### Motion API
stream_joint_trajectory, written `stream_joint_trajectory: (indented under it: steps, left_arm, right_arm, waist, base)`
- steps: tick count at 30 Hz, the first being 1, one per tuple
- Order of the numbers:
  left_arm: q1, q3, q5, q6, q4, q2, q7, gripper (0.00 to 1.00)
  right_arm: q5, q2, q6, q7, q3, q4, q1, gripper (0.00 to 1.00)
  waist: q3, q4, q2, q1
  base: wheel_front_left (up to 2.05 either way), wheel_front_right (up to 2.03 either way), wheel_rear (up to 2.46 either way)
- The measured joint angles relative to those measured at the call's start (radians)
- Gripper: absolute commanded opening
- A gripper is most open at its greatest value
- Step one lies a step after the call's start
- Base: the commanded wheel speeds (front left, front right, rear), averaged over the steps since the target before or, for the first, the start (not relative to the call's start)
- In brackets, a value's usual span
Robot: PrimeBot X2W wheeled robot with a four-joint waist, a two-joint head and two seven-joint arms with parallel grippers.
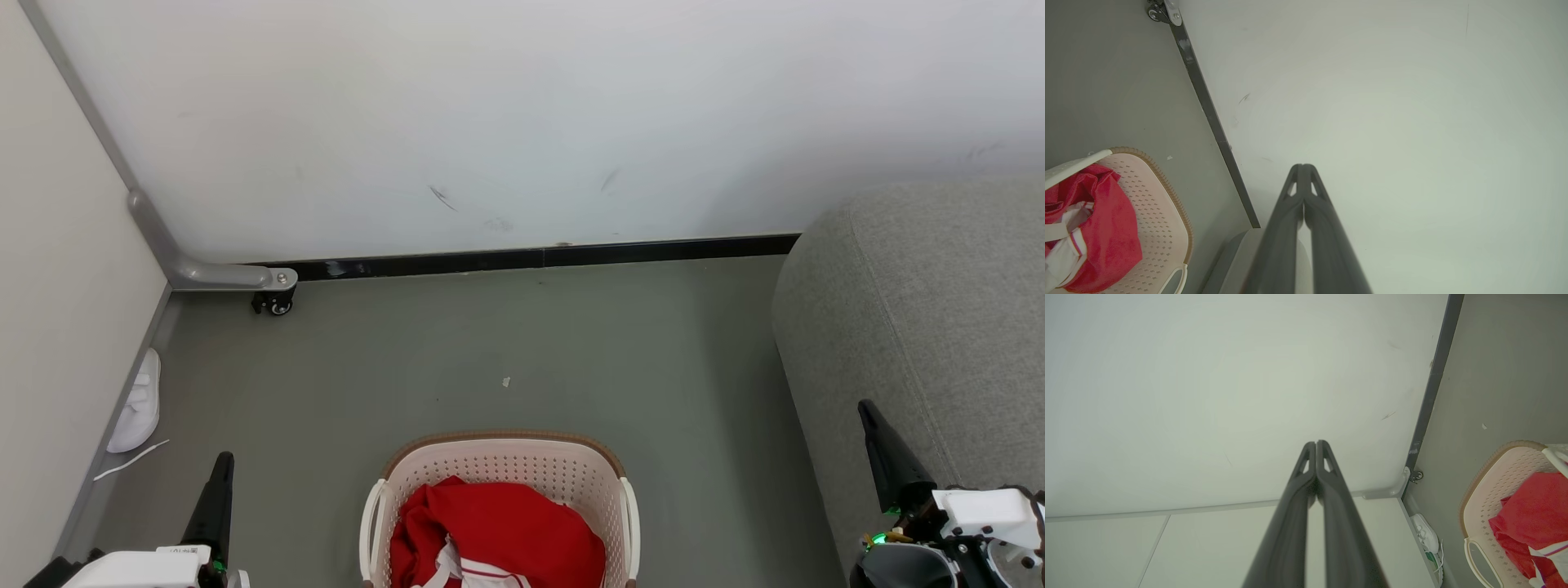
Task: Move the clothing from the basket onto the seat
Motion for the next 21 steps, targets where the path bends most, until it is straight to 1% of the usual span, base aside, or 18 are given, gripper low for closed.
stream_joint_trajectory:
  steps: [12,13,18,21]
  left_arm:
    - [0.001,0.0,0.0,0.0,0.003,-0.001,0.001,0.0]
    - [0.005,-0.001,0.0,0.0,0.01,-0.005,0.001,1.0]
    - [0.047,-0.009,0.0,0.0,0.056,-0.035,0.001,1.0]
    - [0.051,-0.011,0.0,0.001,0.057,-0.036,0.0,1.0]
  right_arm:
    - [-0.001,0.001,0.0,0.0,0.0,0.003,0.002,0.0]
    - [-0.001,0.004,0.0,0.0,-0.001,0.009,0.007,1.0]
    - [-0.002,0.028,0.0,0.0,0.0,0.059,0.063,1.0]
    - [-0.002,0.03,0.0,-0.006,0.006,0.058,0.066,1.0]
  waist:
    - [0.0,0.0,0.0,0.0]
    - [0.0,0.0,0.0,0.0]
    - [0.0,0.0,0.0,0.0]
    - [0.001,0.0,0.0,0.0001]
  base:
    - [0.0,0.0,0.0]
    - [0.0,0.0,0.0]
    - [0.0,0.0,0.0]
    - [0.0,0.0,0.0]
